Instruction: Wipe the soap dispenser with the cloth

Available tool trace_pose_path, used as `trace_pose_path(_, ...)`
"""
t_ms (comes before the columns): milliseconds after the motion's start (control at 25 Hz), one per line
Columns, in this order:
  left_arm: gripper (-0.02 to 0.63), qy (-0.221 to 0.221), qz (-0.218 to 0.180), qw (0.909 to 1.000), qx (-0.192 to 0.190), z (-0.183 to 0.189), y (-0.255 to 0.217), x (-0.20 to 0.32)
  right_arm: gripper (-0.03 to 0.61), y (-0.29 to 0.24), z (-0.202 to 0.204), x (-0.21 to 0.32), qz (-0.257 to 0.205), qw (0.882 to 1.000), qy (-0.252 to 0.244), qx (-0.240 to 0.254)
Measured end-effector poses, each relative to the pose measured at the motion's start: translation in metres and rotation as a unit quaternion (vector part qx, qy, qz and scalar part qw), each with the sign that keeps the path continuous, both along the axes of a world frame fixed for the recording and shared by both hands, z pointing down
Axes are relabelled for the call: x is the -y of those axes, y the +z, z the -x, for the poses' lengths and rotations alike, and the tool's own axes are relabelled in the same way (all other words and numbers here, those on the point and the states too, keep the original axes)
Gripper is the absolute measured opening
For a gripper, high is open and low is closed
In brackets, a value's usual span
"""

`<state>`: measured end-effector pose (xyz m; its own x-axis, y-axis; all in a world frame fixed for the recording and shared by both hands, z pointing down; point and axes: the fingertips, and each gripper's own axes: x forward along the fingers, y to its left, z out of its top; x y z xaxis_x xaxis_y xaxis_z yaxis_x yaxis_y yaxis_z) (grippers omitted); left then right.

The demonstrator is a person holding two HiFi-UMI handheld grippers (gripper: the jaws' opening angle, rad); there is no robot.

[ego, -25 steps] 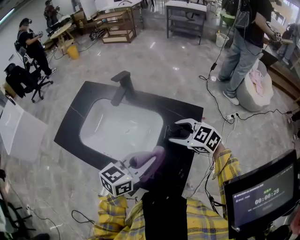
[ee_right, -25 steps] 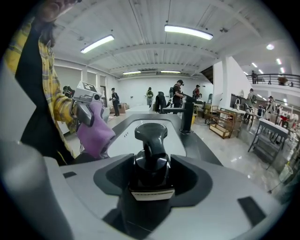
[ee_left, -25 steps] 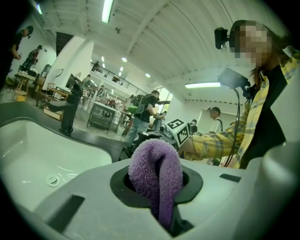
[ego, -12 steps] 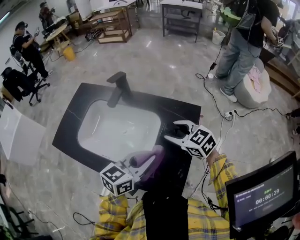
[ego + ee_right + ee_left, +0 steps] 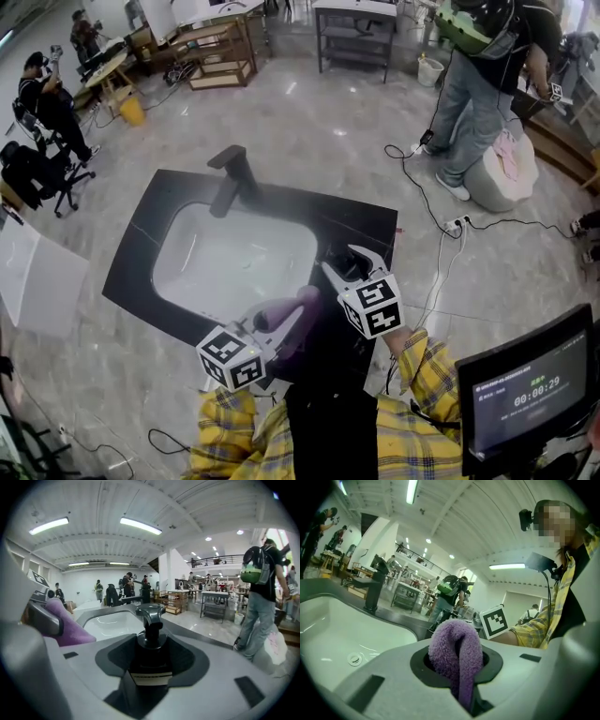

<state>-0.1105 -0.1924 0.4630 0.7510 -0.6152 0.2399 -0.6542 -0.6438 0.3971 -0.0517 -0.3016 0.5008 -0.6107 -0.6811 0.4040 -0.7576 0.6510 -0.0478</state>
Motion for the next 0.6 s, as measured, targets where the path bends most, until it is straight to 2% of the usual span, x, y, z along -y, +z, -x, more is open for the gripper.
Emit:
trace_pose_path(200,0.043,-0.022,0.003,0.9997,-0.011,0.007,-0.003,0.003,0.199,-0.003,-0.006,0.002,0.002,0.997,0.082,0.008)
trace_pose_path(600,0.043,-0.056,-0.001,0.9984,0.007,0.014,-0.002,0.018,0.199,-0.005,-0.006,0.007,-0.007,0.988,0.153,0.024)
